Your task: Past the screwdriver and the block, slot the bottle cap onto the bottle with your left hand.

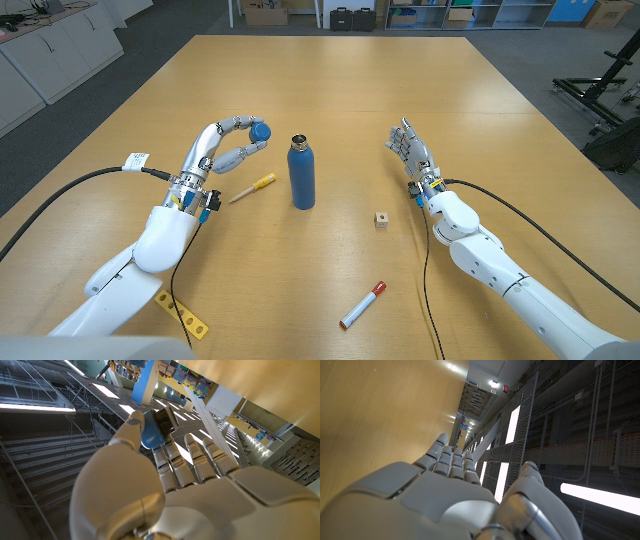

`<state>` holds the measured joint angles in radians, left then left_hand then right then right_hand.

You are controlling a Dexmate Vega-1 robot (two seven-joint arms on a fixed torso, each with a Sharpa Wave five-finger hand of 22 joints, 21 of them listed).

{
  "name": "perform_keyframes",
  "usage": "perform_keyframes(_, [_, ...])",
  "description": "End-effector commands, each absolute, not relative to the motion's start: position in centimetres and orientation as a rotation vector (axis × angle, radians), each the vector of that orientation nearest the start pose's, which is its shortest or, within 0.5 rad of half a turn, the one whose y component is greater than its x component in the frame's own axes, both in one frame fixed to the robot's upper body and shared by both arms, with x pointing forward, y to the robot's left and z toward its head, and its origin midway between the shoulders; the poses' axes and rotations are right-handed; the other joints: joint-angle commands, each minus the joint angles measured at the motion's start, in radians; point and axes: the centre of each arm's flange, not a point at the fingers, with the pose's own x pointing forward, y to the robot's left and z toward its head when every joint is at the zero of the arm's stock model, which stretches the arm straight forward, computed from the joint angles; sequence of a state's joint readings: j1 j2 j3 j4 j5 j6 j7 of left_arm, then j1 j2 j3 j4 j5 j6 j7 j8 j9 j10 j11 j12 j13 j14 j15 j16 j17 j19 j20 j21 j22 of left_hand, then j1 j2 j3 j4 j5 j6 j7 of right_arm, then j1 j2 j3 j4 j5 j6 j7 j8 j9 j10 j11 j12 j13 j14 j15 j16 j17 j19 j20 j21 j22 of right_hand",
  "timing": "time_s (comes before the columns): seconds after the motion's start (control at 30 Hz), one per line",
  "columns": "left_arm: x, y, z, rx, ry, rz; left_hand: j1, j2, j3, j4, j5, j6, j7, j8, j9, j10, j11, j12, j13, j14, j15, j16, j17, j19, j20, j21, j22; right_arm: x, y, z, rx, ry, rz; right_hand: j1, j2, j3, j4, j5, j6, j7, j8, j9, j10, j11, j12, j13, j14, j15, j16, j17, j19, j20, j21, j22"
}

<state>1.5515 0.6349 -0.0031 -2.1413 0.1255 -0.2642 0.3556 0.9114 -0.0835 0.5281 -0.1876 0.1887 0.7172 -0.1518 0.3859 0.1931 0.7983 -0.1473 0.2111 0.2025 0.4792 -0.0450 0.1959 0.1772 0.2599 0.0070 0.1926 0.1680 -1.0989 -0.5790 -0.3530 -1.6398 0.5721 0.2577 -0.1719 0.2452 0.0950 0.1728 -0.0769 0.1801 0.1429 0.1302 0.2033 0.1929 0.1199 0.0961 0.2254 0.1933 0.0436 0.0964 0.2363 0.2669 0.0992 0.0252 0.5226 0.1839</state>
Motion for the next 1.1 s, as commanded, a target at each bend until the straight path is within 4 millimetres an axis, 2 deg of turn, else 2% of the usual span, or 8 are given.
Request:
perform_keyframes(0.03, [42.7, 27.9, -3.3, 0.484, -0.969, 0.063, -0.012, 0.021, 0.031, 0.024, 0.005, 0.08, -0.059, 0.004, 0.005, 0.092, -0.074, 0.006, 0.006, 0.014, -0.165, 0.001, 0.003, 0.01, -0.004, 0.0, 0.002, 58.7, -26.0, -7.3, 0.021, -0.586, 0.17, 0.004, 0.01, 0.0, -0.005, -0.002, 0.007, 0.005, -0.001, 0.004, 0.008, -0.004, -0.002, 0.003, 0.005, 0.004, 0.0, 0.004, 0.003, 0.001, -0.006, 0.001])
perform_keyframes(0.53, [44.2, 27.8, -1.9, 0.333, -0.883, -0.127, -0.034, 0.021, 0.03, 0.031, 0.005, 0.093, -0.059, 0.004, 0.006, 0.107, -0.073, 0.006, 0.007, 0.023, -0.162, 0.002, 0.004, 0.008, -0.002, -0.002, 0.002, 58.7, -25.9, -7.3, 0.018, -0.583, 0.171, 0.004, 0.01, 0.0, -0.005, -0.002, 0.006, 0.005, -0.001, 0.004, 0.007, -0.003, -0.003, 0.003, 0.005, 0.004, 0.0, 0.005, 0.003, 0.0, -0.009, 0.002])
perform_keyframes(0.8, [44.8, 27.5, -0.6, 0.342, -0.849, -0.16, -0.045, 0.021, 0.03, 0.033, 0.006, 0.101, -0.058, 0.004, 0.006, 0.115, -0.072, 0.006, 0.007, 0.025, -0.164, 0.002, 0.004, 0.008, 0.0, -0.003, 0.003, 58.7, -26.0, -7.6, 0.021, -0.582, 0.168, 0.004, 0.01, 0.0, -0.005, -0.002, 0.006, 0.005, -0.001, 0.004, 0.006, -0.005, -0.003, 0.003, 0.004, 0.004, -0.001, 0.005, 0.005, 0.0, -0.01, 0.002])
perform_keyframes(1.1, [46.4, 26.1, 0.4, 0.36, -0.811, -0.24, -0.057, 0.022, 0.03, 0.035, 0.007, 0.112, -0.058, 0.004, 0.006, 0.124, -0.072, 0.006, 0.008, 0.03, -0.163, 0.002, 0.003, 0.008, 0.003, -0.003, 0.003, 58.6, -26.1, -7.7, 0.025, -0.584, 0.166, 0.004, 0.01, 0.0, -0.005, -0.002, 0.006, 0.005, -0.002, 0.004, 0.007, -0.005, -0.003, 0.003, 0.005, 0.003, 0.0, 0.005, 0.006, 0.001, -0.011, 0.002])
